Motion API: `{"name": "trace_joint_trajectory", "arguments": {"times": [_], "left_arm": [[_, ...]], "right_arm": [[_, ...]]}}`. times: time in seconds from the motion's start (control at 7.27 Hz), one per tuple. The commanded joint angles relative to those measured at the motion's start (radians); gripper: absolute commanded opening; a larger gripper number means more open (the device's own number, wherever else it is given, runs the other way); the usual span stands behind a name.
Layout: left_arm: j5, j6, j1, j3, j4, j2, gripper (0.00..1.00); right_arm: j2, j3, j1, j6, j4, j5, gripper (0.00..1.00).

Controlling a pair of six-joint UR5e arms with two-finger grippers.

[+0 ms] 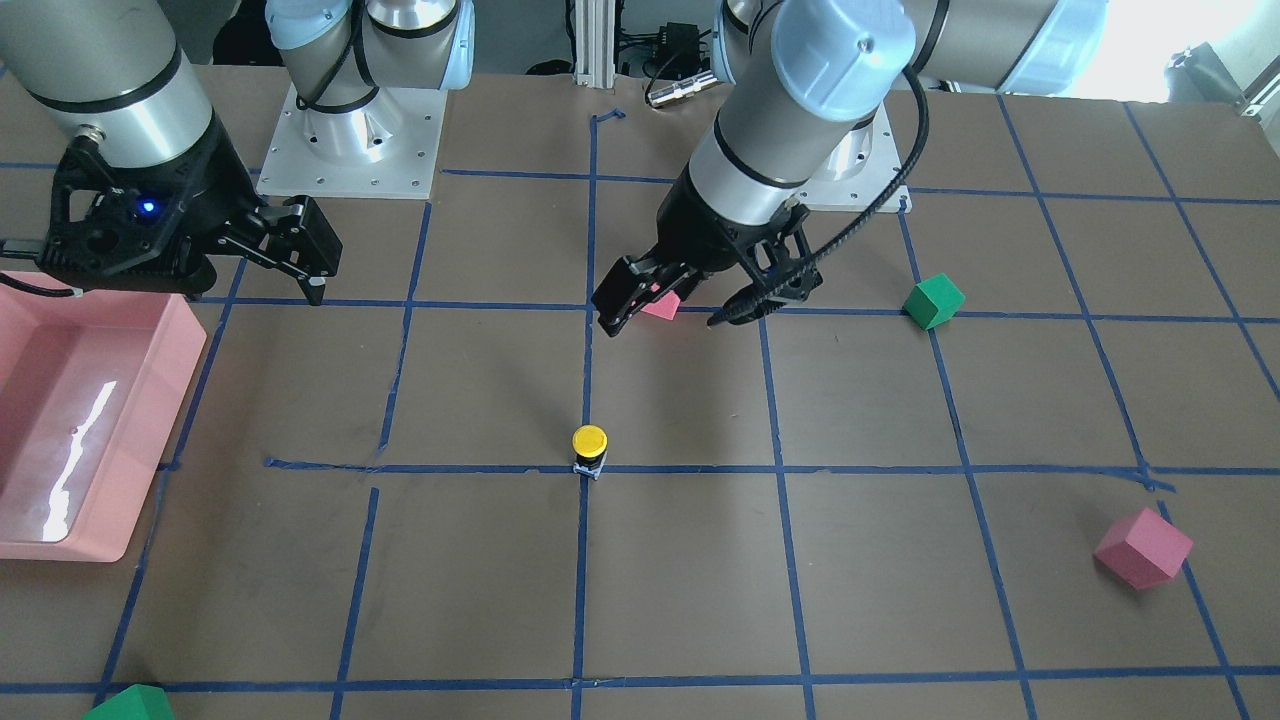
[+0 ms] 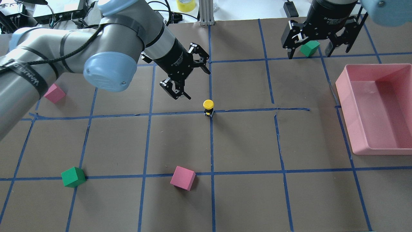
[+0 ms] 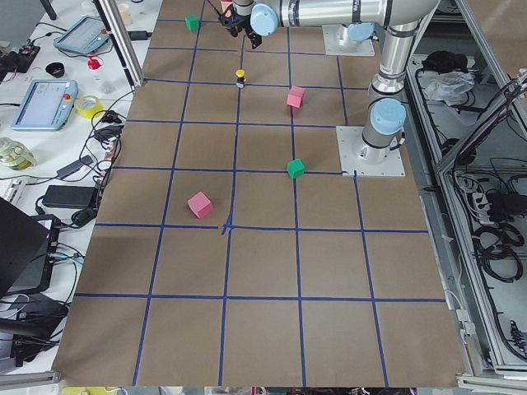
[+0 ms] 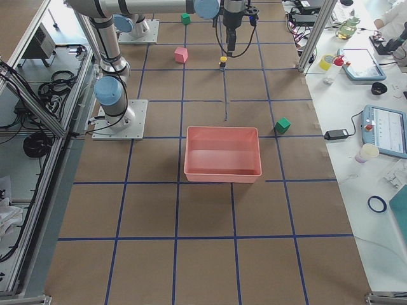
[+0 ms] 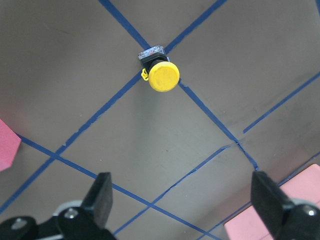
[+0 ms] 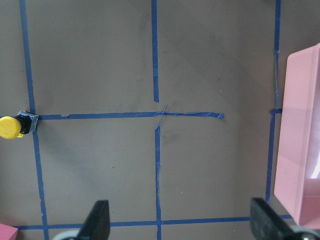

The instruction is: Align button upright

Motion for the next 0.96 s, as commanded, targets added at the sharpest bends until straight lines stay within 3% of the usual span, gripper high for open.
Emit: {"name": "trace_joint_trajectory", "arguments": {"times": [0.0, 0.28, 0.55, 0.83], "left_arm": [[0.172, 0.364, 0.005, 0.004, -0.128, 0.105, 0.99], [0.198, 0.606, 0.042, 0.050, -0.247, 0.154, 1.00], [0.181, 0.717, 0.140, 0.133, -0.350, 0.142, 1.00], [0.197, 0.826, 0.145, 0.120, -0.271, 0.164, 1.00]], "right_arm": [[0.000, 0.000, 0.000, 0.000, 0.002, 0.000, 1.00], [0.000, 0.000, 0.000, 0.000, 0.002, 0.000, 1.00], [0.000, 0.000, 0.000, 0.000, 0.002, 0.000, 1.00], [0.001, 0.000, 0.000, 0.000, 0.000, 0.000, 1.00]]}}
